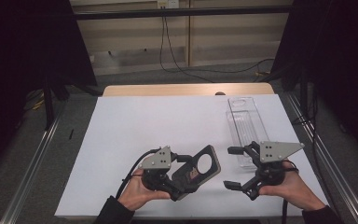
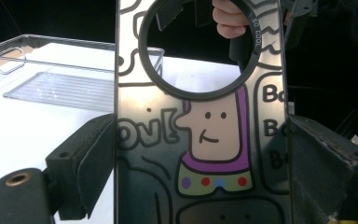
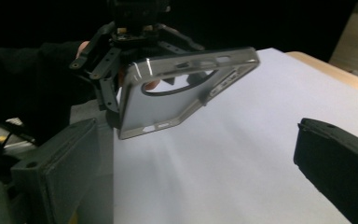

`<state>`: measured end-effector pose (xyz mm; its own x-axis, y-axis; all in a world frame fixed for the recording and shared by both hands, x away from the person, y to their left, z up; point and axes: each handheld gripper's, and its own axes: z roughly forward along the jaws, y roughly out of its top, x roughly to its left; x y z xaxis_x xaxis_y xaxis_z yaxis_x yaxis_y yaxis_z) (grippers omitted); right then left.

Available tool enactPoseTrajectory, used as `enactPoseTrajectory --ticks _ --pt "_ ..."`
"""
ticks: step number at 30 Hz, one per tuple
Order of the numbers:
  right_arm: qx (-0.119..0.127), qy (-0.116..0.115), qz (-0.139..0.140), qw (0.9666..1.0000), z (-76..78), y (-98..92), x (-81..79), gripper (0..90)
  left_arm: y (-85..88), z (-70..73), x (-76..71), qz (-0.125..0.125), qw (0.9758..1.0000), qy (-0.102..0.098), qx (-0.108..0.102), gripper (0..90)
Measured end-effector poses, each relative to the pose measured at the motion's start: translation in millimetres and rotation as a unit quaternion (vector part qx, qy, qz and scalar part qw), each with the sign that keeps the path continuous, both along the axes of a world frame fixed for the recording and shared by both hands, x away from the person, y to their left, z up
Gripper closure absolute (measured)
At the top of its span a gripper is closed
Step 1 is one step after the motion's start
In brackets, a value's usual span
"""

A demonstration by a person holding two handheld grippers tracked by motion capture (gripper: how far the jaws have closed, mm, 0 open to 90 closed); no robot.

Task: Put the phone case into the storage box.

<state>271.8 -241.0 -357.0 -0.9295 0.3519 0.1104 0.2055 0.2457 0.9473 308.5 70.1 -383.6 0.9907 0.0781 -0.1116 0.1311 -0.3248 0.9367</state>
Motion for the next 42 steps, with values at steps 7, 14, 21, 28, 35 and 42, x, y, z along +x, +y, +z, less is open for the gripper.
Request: enactPoseTrajectory --ticks 7,14,21,28,35,42 --pt "-0.012 0.007 0.031 0.9994 7.0 7.1 7.6 1.3 -4.9 0.2 -0.2 -0.013 0.9999 -0.001 0.003 12.2" --pt "-0.021 0.006 0.061 0.9979 14.7 16.2 17.1 1.1 -6.7 4.6 1.4 -0.019 0.9998 -0.005 0.002 12.2" --pt "-0.032 0.006 0.08 0.9962 12.0 23.1 25.7 3.2 -11.0 0.7 0.7 -0.029 0.9996 -0.002 0.007 12.2" --pt "-0.035 0.01 0.103 0.994 8.4 28.2 31.2 5.4 -11.5 -1.8 1.7 -0.033 0.9994 0.004 0.013 12.2" --pt "-0.042 0.009 0.123 0.9915 7.0 33.0 33.0 6.3 -11.9 -3.1 1.6 -0.04 0.999 0.007 0.017 12.2" --pt "-0.041 0.009 0.139 0.9895 6.0 35.6 34.1 9.2 -12.1 -4.2 1.8 -0.044 0.9988 0.008 0.02 12.2"
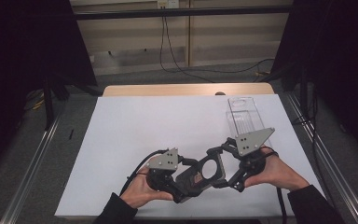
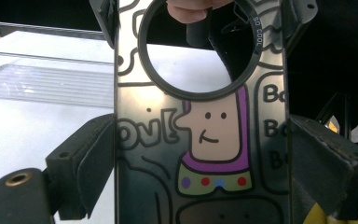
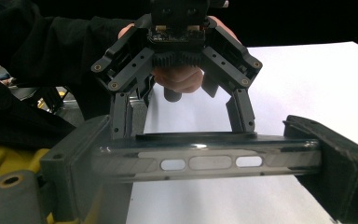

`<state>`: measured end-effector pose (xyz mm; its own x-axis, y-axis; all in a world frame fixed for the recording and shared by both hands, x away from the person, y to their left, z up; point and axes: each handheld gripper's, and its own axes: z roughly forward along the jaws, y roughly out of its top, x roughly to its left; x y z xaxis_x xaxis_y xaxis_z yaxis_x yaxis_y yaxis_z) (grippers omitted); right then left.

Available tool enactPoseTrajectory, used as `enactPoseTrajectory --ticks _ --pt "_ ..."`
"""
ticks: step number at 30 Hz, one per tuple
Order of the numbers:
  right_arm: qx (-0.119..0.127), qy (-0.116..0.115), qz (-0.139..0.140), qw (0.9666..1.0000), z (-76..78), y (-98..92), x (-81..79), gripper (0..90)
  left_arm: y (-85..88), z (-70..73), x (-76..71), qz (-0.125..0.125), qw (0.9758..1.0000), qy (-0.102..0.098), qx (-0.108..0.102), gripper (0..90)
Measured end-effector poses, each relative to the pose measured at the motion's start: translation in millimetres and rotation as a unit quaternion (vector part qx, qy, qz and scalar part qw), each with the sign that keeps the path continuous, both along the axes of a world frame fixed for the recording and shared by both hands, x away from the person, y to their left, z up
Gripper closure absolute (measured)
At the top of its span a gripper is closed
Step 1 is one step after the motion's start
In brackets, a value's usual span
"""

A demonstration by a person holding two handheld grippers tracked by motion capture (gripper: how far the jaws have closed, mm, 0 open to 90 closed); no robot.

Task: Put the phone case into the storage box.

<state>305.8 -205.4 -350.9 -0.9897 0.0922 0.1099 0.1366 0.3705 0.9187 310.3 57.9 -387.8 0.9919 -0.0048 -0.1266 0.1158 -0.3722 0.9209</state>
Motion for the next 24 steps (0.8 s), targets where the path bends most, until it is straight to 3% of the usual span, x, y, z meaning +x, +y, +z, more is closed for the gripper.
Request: enactPoseTrajectory --ticks 12,19,24 --pt "-0.01 0.005 0.017 0.9998 -1.3 3.1 0.5 10.6 -1.2 -2.1 -0.9 -0.011 0.9998 -0.001 0.015 12.2" --pt "-0.025 0.017 0.019 0.9994 -2.4 3.8 2.7 11.3 -2.6 -5.4 -1.7 -0.004 0.9998 0.002 0.018 12.2" --pt "-0.039 0.012 0.016 0.999 -2.3 5.5 2.1 11.5 -4.7 -8.4 -2.9 -0.001 0.9997 -0.001 0.026 12.0"
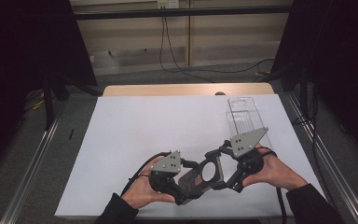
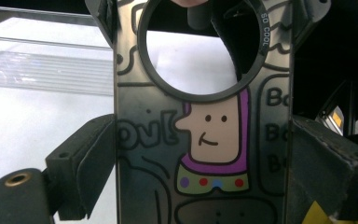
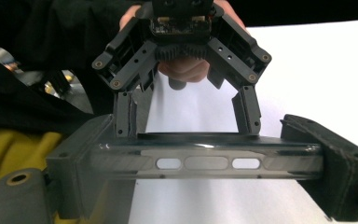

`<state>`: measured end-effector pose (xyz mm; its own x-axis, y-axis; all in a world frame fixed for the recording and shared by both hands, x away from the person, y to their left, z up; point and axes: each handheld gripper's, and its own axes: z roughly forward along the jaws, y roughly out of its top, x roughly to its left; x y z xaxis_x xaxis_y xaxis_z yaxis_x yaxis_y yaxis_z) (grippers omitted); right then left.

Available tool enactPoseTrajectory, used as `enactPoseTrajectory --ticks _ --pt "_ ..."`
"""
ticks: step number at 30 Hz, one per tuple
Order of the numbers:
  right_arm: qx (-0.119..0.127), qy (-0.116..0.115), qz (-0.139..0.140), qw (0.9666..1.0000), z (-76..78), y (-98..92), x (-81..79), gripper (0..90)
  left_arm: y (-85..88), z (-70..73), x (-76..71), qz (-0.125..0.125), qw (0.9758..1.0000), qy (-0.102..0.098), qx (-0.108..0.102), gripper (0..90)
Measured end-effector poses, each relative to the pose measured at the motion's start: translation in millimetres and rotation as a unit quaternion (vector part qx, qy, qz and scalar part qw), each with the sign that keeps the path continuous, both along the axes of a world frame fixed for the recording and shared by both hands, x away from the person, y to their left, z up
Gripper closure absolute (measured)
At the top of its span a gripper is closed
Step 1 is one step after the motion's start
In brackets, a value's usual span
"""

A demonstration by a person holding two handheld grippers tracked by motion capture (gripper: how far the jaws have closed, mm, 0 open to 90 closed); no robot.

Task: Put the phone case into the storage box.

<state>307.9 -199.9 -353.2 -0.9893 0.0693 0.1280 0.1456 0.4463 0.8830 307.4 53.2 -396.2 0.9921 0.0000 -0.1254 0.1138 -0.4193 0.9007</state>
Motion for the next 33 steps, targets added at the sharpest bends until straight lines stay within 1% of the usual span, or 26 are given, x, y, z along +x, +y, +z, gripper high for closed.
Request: enactPoseTrajectory --ticks 2,6,9,10,12,18,19,21,22,24,25,26,27,28,31,32,33 --pt "-0.006 0.006 0.0 1.0 0.3 0.3 -0.4 11.5 -1.0 -0.9 0.1 0.002 1.0 0.004 -0.002 12.0" --pt "-0.007 0.01 -0.01 0.9999 1.3 -2.1 0.7 11.6 -1.1 -1.2 1.5 0.01 0.9999 0.007 -0.009 11.5" --pt "-0.008 0.009 -0.013 0.9998 2.7 -2.8 1.0 11.7 0.3 -0.6 3.0 0.021 0.9996 0.012 -0.013 8.5" --pt "-0.01 0.009 -0.015 0.9998 3.0 -2.8 1.2 11.7 1.3 -0.4 4.0 0.029 0.9994 0.016 -0.014 7.5" --pt "-0.012 0.01 -0.018 0.9997 3.1 -3.3 2.5 11.7 3.2 0.0 5.4 0.035 0.999 0.021 -0.015 4.7" --pt "-0.009 0.012 -0.031 0.9994 5.7 -6.5 4.1 11.7 10.0 1.8 6.2 0.053 0.998 0.026 -0.023 3.0" --pt "-0.011 0.007 -0.036 0.9993 6.5 -7.4 4.3 11.7 11.6 2.5 6.0 0.054 0.9979 0.028 -0.023 2.8" --pt "-0.013 0.006 -0.045 0.9989 7.9 -9.1 4.7 11.7 13.9 3.5 5.8 0.06 0.9976 0.028 -0.023 2.9" --pt "-0.014 0.006 -0.05 0.9986 8.8 -10.3 4.8 11.8 15.3 4.0 5.5 0.067 0.997 0.03 -0.024 2.8" --pt "-0.013 0.008 -0.061 0.998 10.0 -12.5 5.3 11.8 18.4 4.4 5.6 0.078 0.9963 0.027 -0.026 2.3" --pt "-0.014 0.005 -0.067 0.9976 10.5 -13.7 5.9 11.8 19.9 4.4 5.4 0.084 0.9959 0.023 -0.024 2.2" --pt "-0.015 0.005 -0.072 0.9973 10.9 -15.0 6.4 11.7 22.3 4.2 5.1 0.092 0.9955 0.011 -0.019 2.3" --pt "-0.015 0.004 -0.077 0.9969 11.3 -16.4 6.9 11.8 23.7 3.8 5.1 0.095 0.9953 0.005 -0.017 2.5" --pt "-0.016 0.006 -0.08 0.9966 11.6 -17.2 6.9 11.8 26.1 3.2 4.8 0.102 0.9946 0.004 -0.015 2.4" --pt "-0.013 0.0 -0.089 0.9959 13.0 -19.7 7.3 11.8 32.7 1.3 4.7 0.118 0.9929 0.009 -0.016 2.3" --pt "-0.013 0.002 -0.091 0.9958 13.7 -20.0 7.1 11.8 35.3 0.7 4.7 0.125 0.992 0.008 -0.014 2.2" --pt "-0.013 0.0 -0.093 0.9955 14.3 -20.1 7.1 11.8 37.7 0.5 4.2 0.139 0.9903 0.005 -0.012 2.2"
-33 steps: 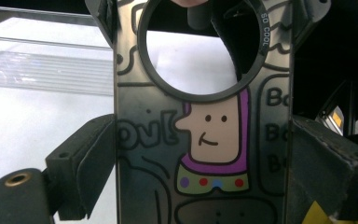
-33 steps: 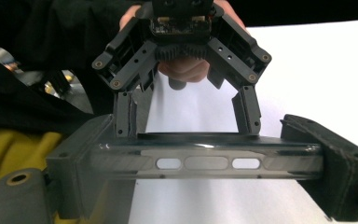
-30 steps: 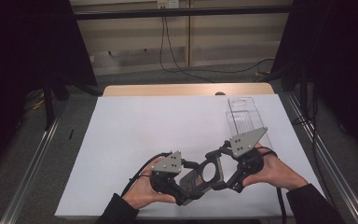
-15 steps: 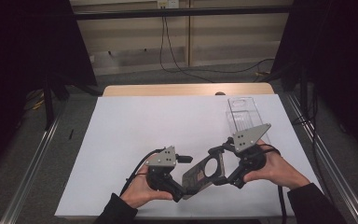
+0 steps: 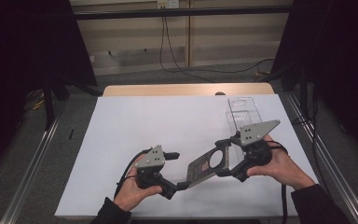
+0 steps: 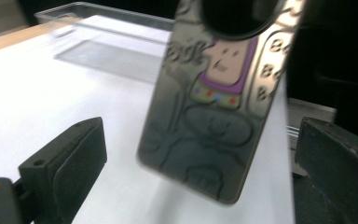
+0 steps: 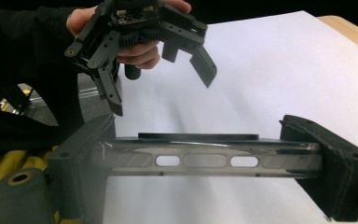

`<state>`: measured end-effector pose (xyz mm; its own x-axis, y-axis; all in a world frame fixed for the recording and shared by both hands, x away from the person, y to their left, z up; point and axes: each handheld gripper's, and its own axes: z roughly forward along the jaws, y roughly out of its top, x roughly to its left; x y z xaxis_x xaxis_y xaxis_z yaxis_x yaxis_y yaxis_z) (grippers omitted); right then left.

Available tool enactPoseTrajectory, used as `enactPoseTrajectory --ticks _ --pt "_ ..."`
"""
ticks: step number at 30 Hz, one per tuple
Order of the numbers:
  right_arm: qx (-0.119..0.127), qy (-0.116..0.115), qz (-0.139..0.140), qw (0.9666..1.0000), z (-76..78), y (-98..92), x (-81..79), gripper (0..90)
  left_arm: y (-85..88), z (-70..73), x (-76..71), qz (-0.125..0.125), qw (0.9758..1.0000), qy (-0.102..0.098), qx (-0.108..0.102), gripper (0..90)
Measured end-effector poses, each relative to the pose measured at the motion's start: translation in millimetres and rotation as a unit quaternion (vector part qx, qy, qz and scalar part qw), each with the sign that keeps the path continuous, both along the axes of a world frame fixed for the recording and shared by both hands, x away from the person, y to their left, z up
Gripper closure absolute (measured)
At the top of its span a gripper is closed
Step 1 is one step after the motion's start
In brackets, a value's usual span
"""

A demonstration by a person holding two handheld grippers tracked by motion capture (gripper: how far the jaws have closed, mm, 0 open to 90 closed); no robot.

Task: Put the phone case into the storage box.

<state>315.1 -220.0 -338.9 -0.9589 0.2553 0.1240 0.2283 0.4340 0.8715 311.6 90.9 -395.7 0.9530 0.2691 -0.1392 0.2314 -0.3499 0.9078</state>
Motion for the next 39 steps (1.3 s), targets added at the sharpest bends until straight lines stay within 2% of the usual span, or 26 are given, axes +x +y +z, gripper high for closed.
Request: enactPoseTrajectory --ticks 1,3,5,7,12,13,14,16,19,22,24,25,28,29,31,33,35,36,37,39 --pt "0.0 0.0 -0.003 1.0 0.5 -0.2 0.1 11.8 2.8 -0.3 -1.3 0.017 0.9999 0.001 0.004 2.1" --pt "-0.002 0.002 -0.008 1.0 1.4 -1.2 0.5 11.8 7.5 -1.2 -3.6 0.034 0.9994 -0.002 0.005 2.3" --pt "-0.003 0.008 -0.014 0.9999 1.6 -2.7 1.5 11.8 15.3 -2.6 -5.3 0.048 0.9988 -0.005 -0.002 2.1" --pt "-0.004 0.009 -0.028 0.9995 1.9 -4.1 2.6 11.8 21.5 -3.6 -5.4 0.065 0.9979 -0.006 0.002 1.6" --pt "-0.002 0.009 -0.061 0.9981 3.2 -9.7 5.8 11.8 40.1 -8.5 -5.7 0.122 0.9924 -0.012 0.008 1.9" --pt "-0.002 0.009 -0.068 0.9977 3.5 -10.7 6.0 11.8 44.3 -9.4 -6.6 0.134 0.9907 -0.022 0.009 1.9" --pt "-0.004 0.008 -0.072 0.9973 4.0 -11.7 6.2 11.8 48.9 -10.7 -7.3 0.142 0.9895 -0.027 -0.002 1.8" --pt "-0.004 0.005 -0.086 0.9963 5.2 -13.8 6.3 11.8 55.4 -11.4 -8.3 0.155 0.9875 -0.026 -0.008 1.8" --pt "-0.007 0.007 -0.1 0.9949 7.1 -16.9 6.3 11.8 66.4 -12.0 -10.4 0.182 0.9826 -0.031 -0.015 1.8" --pt "-0.011 0.008 -0.114 0.9933 8.5 -19.6 6.6 11.8 78.5 -13.0 -11.2 0.21 0.9768 -0.021 -0.034 1.6" --pt "-0.012 0.009 -0.126 0.992 9.1 -21.6 7.6 11.8 85.2 -13.9 -11.4 0.217 0.9752 -0.019 -0.041 1.5" --pt "-0.01 0.01 -0.135 0.9908 9.5 -23.1 8.5 11.8 89.0 -14.7 -12.3 0.228 0.9724 -0.021 -0.046 1.5" --pt "-0.007 0.009 -0.155 0.9879 10.8 -27.0 10.9 11.8 97.9 -17.0 -13.9 0.249 0.9672 -0.035 -0.038 1.5" --pt "-0.007 0.01 -0.164 0.9864 11.3 -28.6 12.2 11.7 100.6 -17.7 -13.8 0.251 0.9665 -0.037 -0.036 1.5" --pt "-0.009 0.009 -0.178 0.984 12.3 -31.1 13.8 11.8 108.9 -20.4 -13.7 0.271 0.9613 -0.039 -0.031 1.5" --pt "-0.006 0.01 -0.194 0.981 13.5 -33.9 15.8 11.8 113.6 -21.9 -13.2 0.28 0.9588 -0.039 -0.031 1.5" --pt "-0.004 0.008 -0.201 0.9795 14.9 -36.3 17.3 11.8 119.7 -23.4 -12.6 0.291 0.9554 -0.043 -0.029 1.5" --pt "-0.004 0.008 -0.204 0.979 15.6 -36.9 17.5 11.8 122.6 -24.4 -12.3 0.293 0.9547 -0.043 -0.031 1.6" --pt "-0.005 0.006 -0.207 0.9783 16.7 -37.6 17.7 11.8 125.9 -25.2 -11.9 0.298 0.9528 -0.05 -0.028 1.6" --pt "-0.003 0.004 -0.212 0.9772 18.6 -38.9 18.6 11.8 131.5 -27.5 -10.6 0.315 0.9472 -0.048 -0.034 1.8"
